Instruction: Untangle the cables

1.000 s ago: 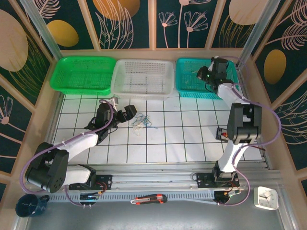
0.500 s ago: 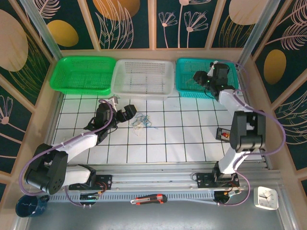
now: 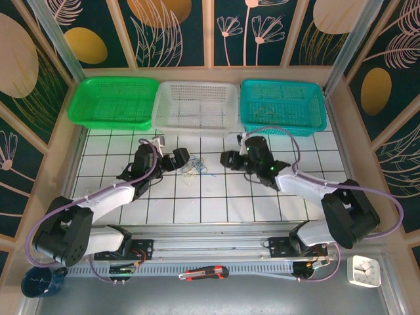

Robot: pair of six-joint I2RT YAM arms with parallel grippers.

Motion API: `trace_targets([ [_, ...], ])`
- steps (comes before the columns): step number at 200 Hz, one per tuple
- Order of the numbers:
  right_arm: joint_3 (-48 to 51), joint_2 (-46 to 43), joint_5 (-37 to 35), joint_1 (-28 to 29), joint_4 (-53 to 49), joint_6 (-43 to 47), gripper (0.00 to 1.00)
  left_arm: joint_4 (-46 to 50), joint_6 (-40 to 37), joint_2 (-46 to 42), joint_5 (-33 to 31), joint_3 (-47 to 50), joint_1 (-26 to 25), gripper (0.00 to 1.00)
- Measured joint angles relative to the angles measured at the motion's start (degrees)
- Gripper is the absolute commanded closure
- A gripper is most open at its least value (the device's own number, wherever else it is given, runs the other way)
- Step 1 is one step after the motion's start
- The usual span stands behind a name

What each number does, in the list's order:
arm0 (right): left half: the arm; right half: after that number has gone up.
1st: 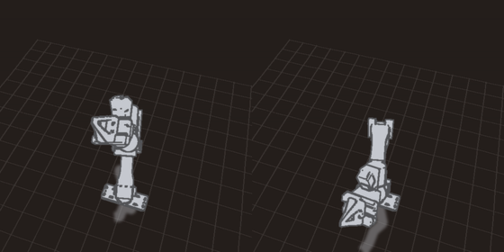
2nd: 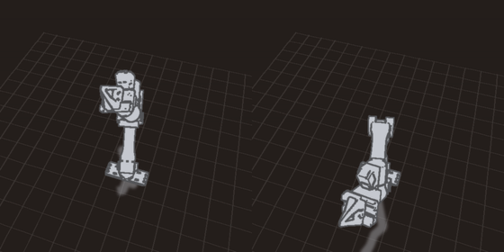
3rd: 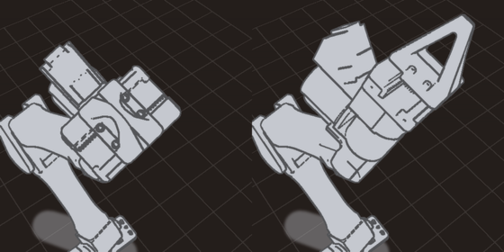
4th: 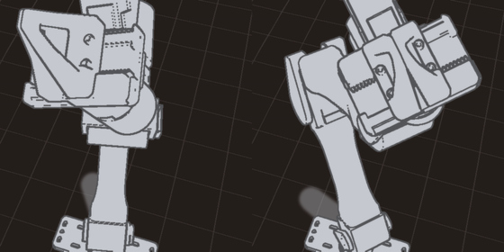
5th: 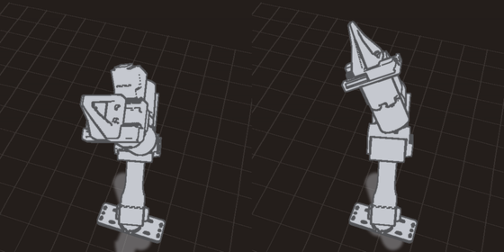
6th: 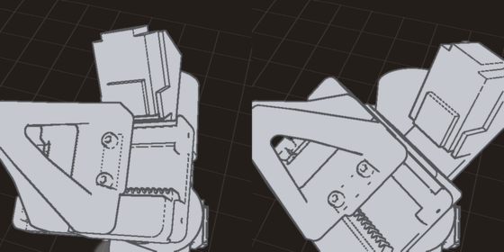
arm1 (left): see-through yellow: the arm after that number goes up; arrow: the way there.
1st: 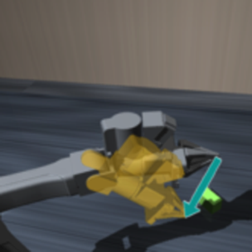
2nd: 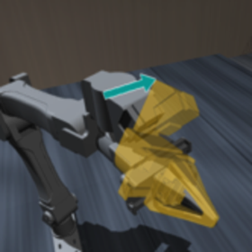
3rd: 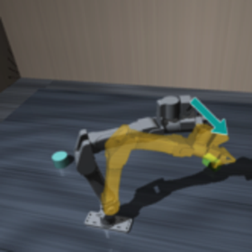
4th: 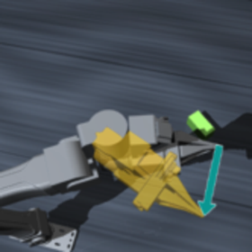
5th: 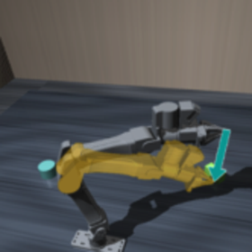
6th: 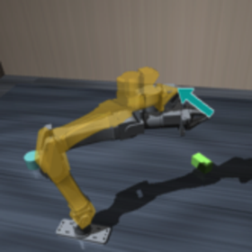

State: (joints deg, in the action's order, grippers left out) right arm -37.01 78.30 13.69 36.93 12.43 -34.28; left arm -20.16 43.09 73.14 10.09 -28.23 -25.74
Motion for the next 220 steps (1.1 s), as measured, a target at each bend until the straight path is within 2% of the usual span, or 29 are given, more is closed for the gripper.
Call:
trace_targets([
  [30,5.6,-0.85,-1.9,6.43,5.81,-9.27,0.53,0.04,0.0,0.11,-0.15,0.48,-0.68,0.01],
  [41,6.03,-0.85,-3.06,8.48,7.15,-11.78,0.49,0.04,0.0,0.44,-0.28,0.48,-0.83,0.01],
  [70,6.03,0.0,-6.01,12.63,12.17,-18.1,0.44,0.9,-0.33,1.55,-1.4,0.48,-1.51,0.01],
  [152,8.83,7.19,-8.07,13.66,23.04,-30.42,0.41,2.93,-2.4,3.96,-4.17,0.48,-2.47,0.01],
  [220,10.19,13.25,-7.63,14.08,31.56,-36.59,0.41,2.89,-2.43,5.03,-4.17,0.48,-2.73,0.01],
])
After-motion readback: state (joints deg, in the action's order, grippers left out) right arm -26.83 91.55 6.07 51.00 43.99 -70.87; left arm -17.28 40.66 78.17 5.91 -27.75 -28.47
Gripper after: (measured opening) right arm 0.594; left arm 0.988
